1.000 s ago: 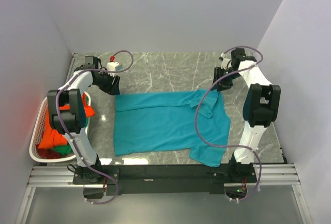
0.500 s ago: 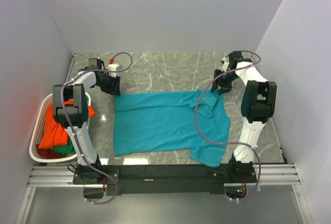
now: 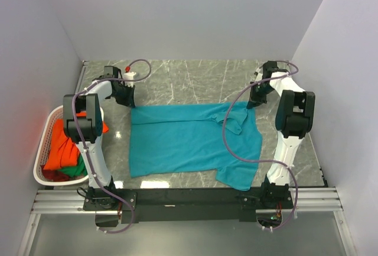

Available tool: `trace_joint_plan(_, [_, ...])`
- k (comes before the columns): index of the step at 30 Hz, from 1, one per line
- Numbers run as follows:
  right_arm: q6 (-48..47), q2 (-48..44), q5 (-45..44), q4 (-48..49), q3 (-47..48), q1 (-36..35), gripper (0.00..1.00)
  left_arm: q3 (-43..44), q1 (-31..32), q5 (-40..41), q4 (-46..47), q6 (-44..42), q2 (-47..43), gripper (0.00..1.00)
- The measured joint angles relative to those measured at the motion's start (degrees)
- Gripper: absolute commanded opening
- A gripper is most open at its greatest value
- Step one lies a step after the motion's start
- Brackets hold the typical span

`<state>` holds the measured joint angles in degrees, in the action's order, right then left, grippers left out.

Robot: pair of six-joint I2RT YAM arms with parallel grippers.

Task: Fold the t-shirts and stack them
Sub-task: Fold the tshirt

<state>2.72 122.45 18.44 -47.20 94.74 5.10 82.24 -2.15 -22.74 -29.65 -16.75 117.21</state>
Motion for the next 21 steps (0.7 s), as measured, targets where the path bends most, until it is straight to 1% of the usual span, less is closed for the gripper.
trace_joint_plan(11, [-1.16, -0.66, -1.49, 1.25, -2.45, 1.6, 0.0, 1.09, -0.02, 0.17, -0.59, 0.5, 0.72, 0.01])
trace_joint_plan(12, [-1.16, -0.66, -1.44, 1.25, -2.49, 1.55, 0.0, 1.07, -0.02, 0.09, -0.59, 0.42, 0.72, 0.06])
trace_joint_plan(13, [-1.18, -0.66, -1.4, 1.31, -2.49, 1.53, 0.02, 1.07, -0.02, 0.02, -0.59, 0.33, 0.72, 0.12])
trace_joint_plan(14, [-1.25, -0.66, -1.27, 1.33, -2.49, 1.53, 0.07, 1.01, -0.02, 0.02, -0.52, 0.02, 0.68, 0.2])
trace_joint_plan(15, [-1.27, -0.66, -1.07, 1.31, -2.49, 1.53, 0.22, 0.94, -0.07, -0.07, -0.42, -0.13, 0.61, 0.33])
trace_joint_plan(16, [-1.29, -0.66, -0.85, 1.22, -2.49, 1.53, 0.28, 0.68, -0.24, -0.79, -0.31, -0.13, 0.35, 0.38])
trace_joint_plan(18, [-2.12, -0.66, -0.35, 0.79, -2.34, 1.53, 0.39, -0.37, -0.46, -1.66, -0.46, -0.35, -0.76, 0.42])
trace_joint_plan(19, [-2.58, -0.68, 0.0, 0.35, -2.03, 1.53, 0.41, -1.05, -0.66, -2.03, -0.76, -0.46, -1.38, 0.41])
trace_joint_plan(21, [-3.82, -1.05, 0.68, -0.15, -1.75, 1.51, 0.44, -2.27, -1.31, -2.8, -1.6, -1.14, -2.69, 0.39])
